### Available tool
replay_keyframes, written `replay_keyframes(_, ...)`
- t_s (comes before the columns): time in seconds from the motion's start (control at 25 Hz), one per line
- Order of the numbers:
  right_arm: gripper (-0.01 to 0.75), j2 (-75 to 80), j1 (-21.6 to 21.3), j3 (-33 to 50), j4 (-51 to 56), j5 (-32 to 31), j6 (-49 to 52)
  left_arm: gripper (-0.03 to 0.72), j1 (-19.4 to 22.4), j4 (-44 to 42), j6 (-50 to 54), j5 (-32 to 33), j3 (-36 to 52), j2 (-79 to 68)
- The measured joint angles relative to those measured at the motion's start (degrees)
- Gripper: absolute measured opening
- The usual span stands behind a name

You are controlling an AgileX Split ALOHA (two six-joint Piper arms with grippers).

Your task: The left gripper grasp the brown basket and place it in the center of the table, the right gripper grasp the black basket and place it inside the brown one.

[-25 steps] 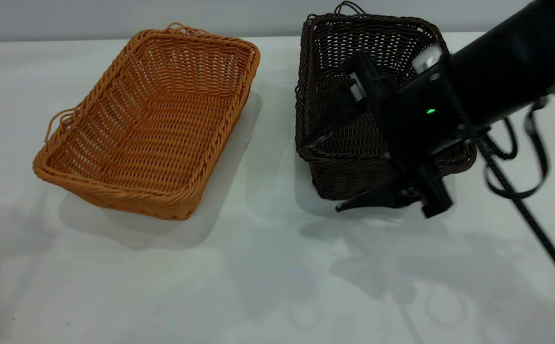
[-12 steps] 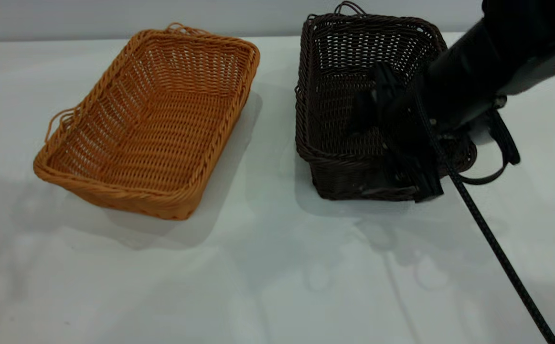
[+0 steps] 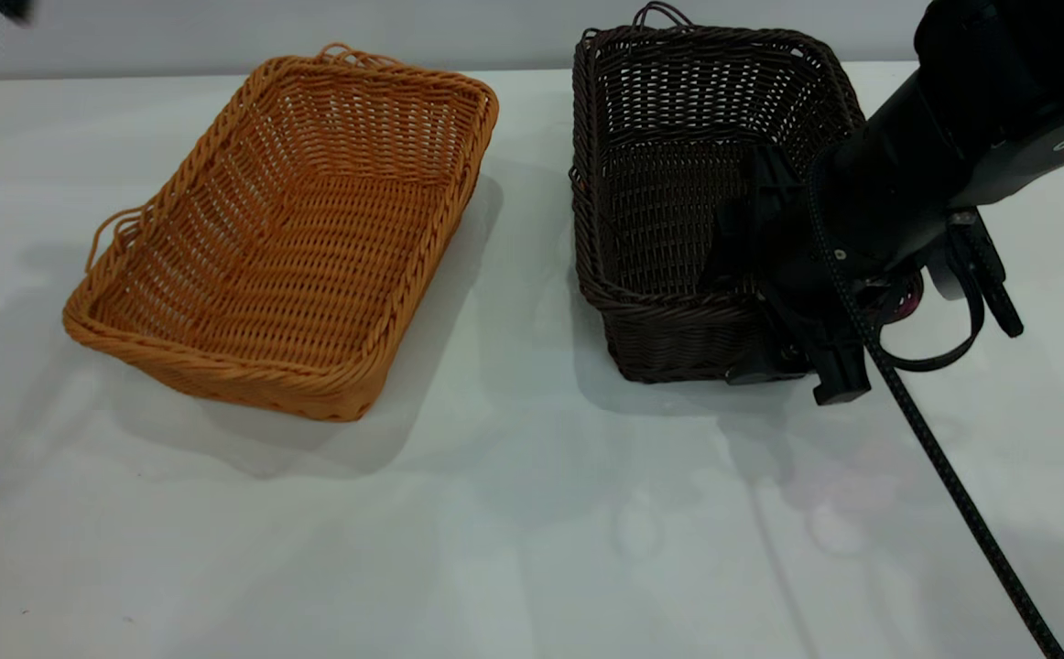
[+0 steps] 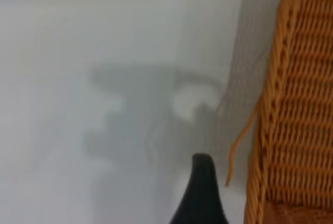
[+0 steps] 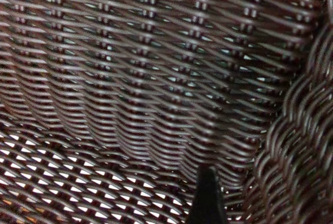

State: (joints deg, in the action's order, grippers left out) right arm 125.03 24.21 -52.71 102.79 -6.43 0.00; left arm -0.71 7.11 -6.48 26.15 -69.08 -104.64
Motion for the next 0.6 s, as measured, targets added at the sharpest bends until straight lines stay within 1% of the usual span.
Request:
replay_keyframes(0.12,0.506,0.00,0.00,0.00,0.00,0.00,0.00,0.560,-0.19,3.59,-3.59,0.00,-4.81,-7.57)
replay_keyframes(0.32,0.506,0.00,0.00,0.00,0.06,0.02,-0.30,0.560,-1.81,11.24,-11.07,0.05,-10.80,-18.13)
replay_keyframes(0.44,0.506,0.00,0.00,0.00,0.06,0.13,-0.30,0.560,-2.85,12.97,-14.23,-0.10,-12.31,-22.65)
replay_keyframes(0.6,0.493,0.34,0.00,0.00,0.06,0.40,-0.35,0.554,-3.33,13.30,-15.33,-1.41,-12.43,-26.95)
